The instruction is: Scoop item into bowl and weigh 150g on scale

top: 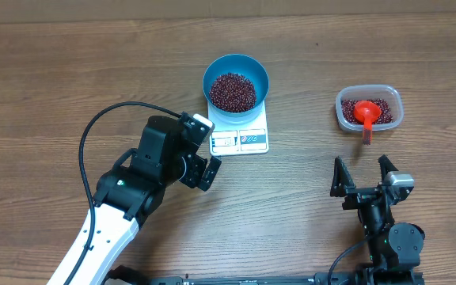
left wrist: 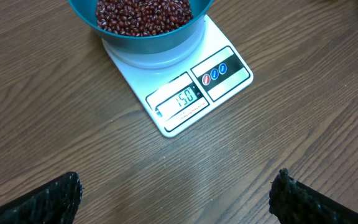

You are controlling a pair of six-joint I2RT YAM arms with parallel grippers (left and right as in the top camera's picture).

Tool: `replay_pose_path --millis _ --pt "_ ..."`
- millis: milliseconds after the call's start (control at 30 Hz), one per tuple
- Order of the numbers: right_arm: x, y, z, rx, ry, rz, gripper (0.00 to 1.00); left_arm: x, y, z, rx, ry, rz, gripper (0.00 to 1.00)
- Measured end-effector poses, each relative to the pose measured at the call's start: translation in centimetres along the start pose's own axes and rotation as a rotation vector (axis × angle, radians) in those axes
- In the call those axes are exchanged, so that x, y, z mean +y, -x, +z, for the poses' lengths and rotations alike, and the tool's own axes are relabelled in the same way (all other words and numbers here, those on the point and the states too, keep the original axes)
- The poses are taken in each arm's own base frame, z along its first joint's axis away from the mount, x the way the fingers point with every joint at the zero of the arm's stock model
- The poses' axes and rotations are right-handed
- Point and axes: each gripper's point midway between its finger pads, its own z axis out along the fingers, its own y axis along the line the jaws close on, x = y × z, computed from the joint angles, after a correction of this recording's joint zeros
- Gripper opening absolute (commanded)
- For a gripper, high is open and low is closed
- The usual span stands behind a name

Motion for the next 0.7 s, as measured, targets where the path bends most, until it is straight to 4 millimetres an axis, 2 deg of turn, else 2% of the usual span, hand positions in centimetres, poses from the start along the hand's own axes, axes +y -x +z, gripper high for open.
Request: replay_pose_path --millis 133,267,533,700 --pt "0.0 0.0 0.0 0.001 0.0 0.0 1.0 0.0 0.3 -0.5 -0.019 0.002 0.002 1.0" --pt "0.0 0.0 0.0 0.0 0.0 0.0 1.0 0.7 0.9 -2.1 -0.069 0.024 -0.012 1.0" --pt "0.0 0.0 0.0 0.0 0.0 0.0 1.0 5.4 3.1 -8.0 -0.31 0.173 -0.096 0.99" --pt "0.0 0.0 0.0 0.0 0.0 0.0 1.0 7.2 3.4 -11.0 -0.534 0.255 -0.098 0.99"
